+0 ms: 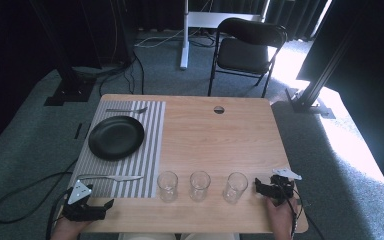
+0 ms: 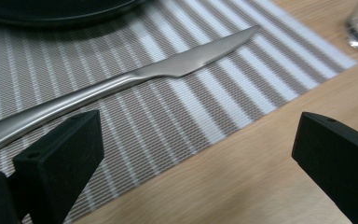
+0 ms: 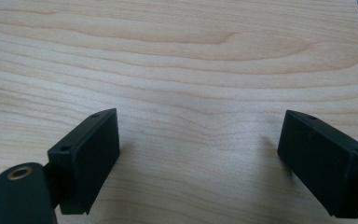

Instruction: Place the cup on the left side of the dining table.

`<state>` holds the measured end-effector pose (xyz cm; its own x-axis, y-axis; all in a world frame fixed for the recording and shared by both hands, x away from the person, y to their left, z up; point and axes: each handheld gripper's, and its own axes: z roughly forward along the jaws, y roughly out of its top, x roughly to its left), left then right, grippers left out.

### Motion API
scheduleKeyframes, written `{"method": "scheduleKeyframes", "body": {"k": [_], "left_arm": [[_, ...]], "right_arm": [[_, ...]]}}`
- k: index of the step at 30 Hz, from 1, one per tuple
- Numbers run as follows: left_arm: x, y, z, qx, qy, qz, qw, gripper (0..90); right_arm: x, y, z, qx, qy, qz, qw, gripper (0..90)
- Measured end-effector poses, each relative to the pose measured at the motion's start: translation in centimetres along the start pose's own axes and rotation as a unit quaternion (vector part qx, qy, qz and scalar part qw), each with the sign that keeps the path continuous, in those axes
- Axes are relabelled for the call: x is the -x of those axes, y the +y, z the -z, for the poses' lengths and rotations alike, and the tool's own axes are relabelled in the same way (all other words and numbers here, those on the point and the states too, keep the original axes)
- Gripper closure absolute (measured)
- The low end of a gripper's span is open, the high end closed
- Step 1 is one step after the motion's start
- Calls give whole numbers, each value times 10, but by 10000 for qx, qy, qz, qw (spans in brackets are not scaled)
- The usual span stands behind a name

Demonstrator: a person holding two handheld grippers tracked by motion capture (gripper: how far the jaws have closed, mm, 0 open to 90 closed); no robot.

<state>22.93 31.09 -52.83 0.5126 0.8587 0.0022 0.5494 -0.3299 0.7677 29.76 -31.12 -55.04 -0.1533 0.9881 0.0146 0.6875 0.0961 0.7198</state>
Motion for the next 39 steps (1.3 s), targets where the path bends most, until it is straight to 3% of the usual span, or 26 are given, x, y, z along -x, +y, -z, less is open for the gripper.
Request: {"method": "scheduleKeyframes", "body": {"k": [4, 17, 30, 39], "left_arm": [[4, 2, 0, 41, -134, -79, 9999, 26], [19, 7, -1, 90, -283, -332, 9990, 26], [45, 19, -3, 152, -562, -709, 9958, 27], [58, 26, -2, 252, -813, -812, 9931, 27]], "right_arm": [[0, 0, 0, 0, -1, -1, 10000, 121], [0, 0, 0, -2, 1, 0, 10000, 121], [0, 0, 0, 0, 1, -1, 10000, 121], [0, 0, 0, -1, 1, -1, 10000, 121]]}}
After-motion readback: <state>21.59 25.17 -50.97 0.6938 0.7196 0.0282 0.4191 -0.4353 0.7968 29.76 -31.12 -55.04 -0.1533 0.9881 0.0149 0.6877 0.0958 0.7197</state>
